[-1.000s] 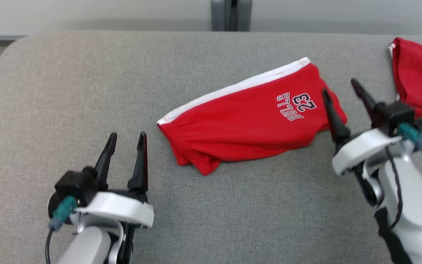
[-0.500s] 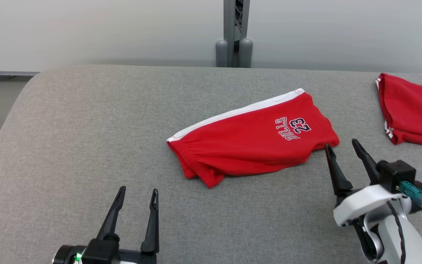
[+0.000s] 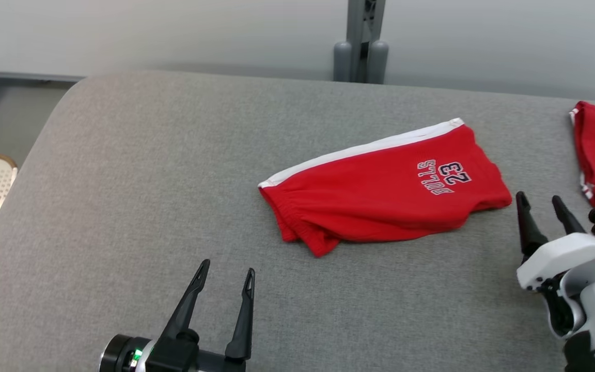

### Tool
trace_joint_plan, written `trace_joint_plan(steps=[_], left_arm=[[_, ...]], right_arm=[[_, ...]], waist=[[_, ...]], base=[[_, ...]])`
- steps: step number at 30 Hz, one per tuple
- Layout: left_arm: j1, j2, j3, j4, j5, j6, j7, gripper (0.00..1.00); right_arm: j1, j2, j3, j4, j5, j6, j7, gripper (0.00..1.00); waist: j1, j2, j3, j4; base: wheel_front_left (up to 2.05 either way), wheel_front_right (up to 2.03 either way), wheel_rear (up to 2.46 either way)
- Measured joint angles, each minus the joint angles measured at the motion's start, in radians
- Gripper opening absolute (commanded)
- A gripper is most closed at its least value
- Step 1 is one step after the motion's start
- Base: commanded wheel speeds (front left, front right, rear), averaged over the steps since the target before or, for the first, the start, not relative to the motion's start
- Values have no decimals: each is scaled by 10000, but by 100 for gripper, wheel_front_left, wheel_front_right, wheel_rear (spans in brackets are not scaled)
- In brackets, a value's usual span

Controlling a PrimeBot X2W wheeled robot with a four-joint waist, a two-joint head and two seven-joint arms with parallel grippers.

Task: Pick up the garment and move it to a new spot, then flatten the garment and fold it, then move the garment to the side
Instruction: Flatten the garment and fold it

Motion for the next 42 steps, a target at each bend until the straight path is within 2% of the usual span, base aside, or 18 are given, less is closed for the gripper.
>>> trace_joint_plan(steps=[6, 13, 14, 17, 18, 19, 20, 21, 22, 30, 42], left_arm=[[-397, -132, -140, 125, 180, -337, 0, 100], [-642, -234, -247, 286, 393, -602, 0, 100], [-702, -253, -263, 307, 424, -614, 0, 100], [-777, -301, -276, 336, 443, -700, 0, 100], [-779, -307, -284, 355, 466, -727, 0, 100], [-805, -311, -295, 372, 502, -759, 0, 100], [-849, -322, -303, 389, 508, -775, 0, 100], [-935, -345, -326, 428, 548, -819, 0, 100], [-944, -355, -334, 456, 585, -821, 0, 100], [-937, -393, -286, 594, 627, -855, 0, 100], [-920, -428, -159, 640, 685, -897, 0, 100]], right_arm=[[-1226, -552, 52, 1590, 380, 0, 286, 100], [-2495, -688, 430, 3116, 418, 0, 259, 100], [-2626, -698, 468, 3344, 416, 0, 259, 96], [-2939, -696, 602, 3875, 389, 0, 199, 78], [-3034, -690, 629, 4011, 385, 0, 186, 68], [-3137, -702, 652, 4172, 384, 0, 174, 50], [-3221, -708, 685, 4282, 384, 0, 150, 41], [-3356, -729, 736, 4477, 387, 0, 96, 26], [-3393, -731, 765, 4535, 401, 0, 67, 0], [-3197, -748, 683, 4431, 761, 0, -330, 0], [-1502, -922, 244, 2314, 1124, 0, -385, 0]], waist=[[0, -1, 512, 459], [0, 0, 1154, 876], [0, 0, 1225, 931], [0, 0, 1383, 1080], [0, 0, 1426, 1118], [0, 0, 1463, 1151], [1, -1, 1496, 1182], [0, 0, 1544, 1229], [0, 0, 1552, 1246], [0, -1, 1348, 1021], [1, 0, 900, -104]], base=[[0, 0, 0], [0, 0, 0], [0, 0, 0], [0, 0, 0], [0, 0, 0], [0, 0, 0], [0, 0, 0], [0, 0, 0], [0, 0, 0], [0, 0, 0], [0, 0, 0]])
